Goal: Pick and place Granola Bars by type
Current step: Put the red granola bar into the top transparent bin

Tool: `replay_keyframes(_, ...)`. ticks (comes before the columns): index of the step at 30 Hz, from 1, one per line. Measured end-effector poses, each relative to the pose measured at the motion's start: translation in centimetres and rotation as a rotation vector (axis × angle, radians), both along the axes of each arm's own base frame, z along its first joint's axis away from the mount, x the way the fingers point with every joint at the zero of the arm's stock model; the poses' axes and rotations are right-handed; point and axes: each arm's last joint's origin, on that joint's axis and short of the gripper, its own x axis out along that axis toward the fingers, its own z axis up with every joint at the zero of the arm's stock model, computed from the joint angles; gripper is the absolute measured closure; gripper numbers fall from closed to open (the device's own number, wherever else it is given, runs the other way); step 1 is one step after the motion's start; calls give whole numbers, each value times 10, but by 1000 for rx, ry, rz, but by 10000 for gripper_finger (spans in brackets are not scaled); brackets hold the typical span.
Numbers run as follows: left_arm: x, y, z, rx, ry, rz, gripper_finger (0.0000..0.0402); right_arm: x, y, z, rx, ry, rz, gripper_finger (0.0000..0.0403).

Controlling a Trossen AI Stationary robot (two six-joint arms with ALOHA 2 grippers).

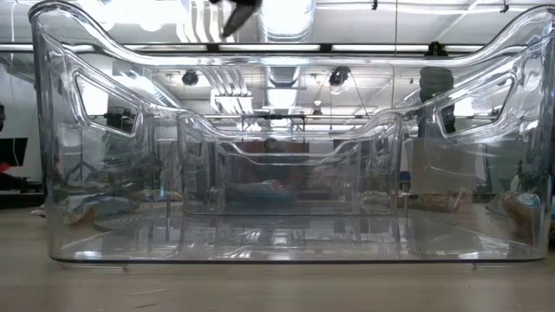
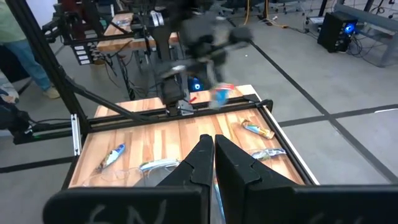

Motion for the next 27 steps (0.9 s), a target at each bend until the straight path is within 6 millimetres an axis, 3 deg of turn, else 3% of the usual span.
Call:
replay_keyframes(5,1,33,-18,-48,-26,-25,374,0,0,0,0,0,-1,394)
replay_keyframes(12,5,56,-38,-62,-72,-25,374,0,0,0,-18,2,3,394)
replay_keyframes(16,8,69,-45,-142,-72,60,375,0,0,0,-8,2,0,394)
replay_keyframes(27,36,107,-22,-197,-8,144,388,1,0,-2,-3,10,-1,394)
